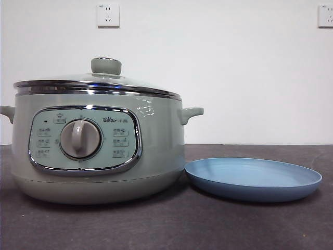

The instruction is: Take the pumpkin out from the steamer,put the pumpkin in the blue plate,close the lid

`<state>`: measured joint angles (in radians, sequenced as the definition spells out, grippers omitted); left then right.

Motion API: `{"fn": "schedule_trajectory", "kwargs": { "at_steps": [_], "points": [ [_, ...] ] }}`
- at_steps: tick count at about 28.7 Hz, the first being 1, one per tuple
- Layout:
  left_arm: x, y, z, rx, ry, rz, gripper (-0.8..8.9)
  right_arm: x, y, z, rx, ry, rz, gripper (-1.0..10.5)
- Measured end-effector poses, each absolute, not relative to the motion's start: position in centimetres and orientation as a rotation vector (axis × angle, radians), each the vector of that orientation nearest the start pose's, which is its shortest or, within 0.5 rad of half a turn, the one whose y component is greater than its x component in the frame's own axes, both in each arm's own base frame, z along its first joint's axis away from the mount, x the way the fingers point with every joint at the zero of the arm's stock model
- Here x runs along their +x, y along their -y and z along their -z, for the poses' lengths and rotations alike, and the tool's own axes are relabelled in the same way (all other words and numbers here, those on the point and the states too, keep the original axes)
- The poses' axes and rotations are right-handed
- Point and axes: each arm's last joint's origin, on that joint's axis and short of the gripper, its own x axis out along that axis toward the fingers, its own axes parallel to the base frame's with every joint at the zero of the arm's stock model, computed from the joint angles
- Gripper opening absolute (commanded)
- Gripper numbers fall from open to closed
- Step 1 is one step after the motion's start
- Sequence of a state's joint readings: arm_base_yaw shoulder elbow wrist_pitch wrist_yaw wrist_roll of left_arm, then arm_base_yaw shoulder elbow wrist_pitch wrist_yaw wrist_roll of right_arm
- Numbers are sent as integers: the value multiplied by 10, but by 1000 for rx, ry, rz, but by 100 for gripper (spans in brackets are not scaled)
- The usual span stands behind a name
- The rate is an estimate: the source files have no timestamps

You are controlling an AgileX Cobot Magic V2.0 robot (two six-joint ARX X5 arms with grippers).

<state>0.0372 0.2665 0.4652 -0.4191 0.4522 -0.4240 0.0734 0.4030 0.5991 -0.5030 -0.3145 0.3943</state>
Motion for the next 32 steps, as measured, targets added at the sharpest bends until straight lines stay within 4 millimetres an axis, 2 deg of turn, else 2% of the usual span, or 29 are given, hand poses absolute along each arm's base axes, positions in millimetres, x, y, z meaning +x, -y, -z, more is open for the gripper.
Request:
{"fn": "schedule_trajectory", "kwargs": {
  "at_steps": [9,16,17,19,20,21,22,23,24,29,32],
  "points": [
    [115,10,-305,-309,-405,424,-7,117,-19,-324,248,-481,-377,-2],
    [134,12,-331,-233,-507,508,-3,134,-21,-347,163,-570,-435,8],
    [136,13,-333,-229,-513,522,0,136,-21,-350,155,-579,-448,21],
    [140,15,-337,-220,-512,553,2,140,-22,-353,148,-586,-465,125],
    [141,16,-339,-219,-512,566,20,142,-22,-354,142,-585,-467,196],
    [142,17,-340,-215,-511,574,87,143,-22,-354,139,-587,-467,265],
    [142,18,-340,-214,-511,580,177,144,-22,-354,138,-590,-468,322],
    [143,19,-340,-212,-514,587,338,145,-23,-354,138,-595,-468,398],
    [144,20,-339,-212,-518,594,436,147,-23,-353,139,-602,-467,448],
    [156,26,-344,-221,-482,621,444,151,-23,-351,142,-618,-466,447],
    [170,36,-359,-188,-465,614,444,152,-23,-350,142,-622,-465,446]
  ]
}}
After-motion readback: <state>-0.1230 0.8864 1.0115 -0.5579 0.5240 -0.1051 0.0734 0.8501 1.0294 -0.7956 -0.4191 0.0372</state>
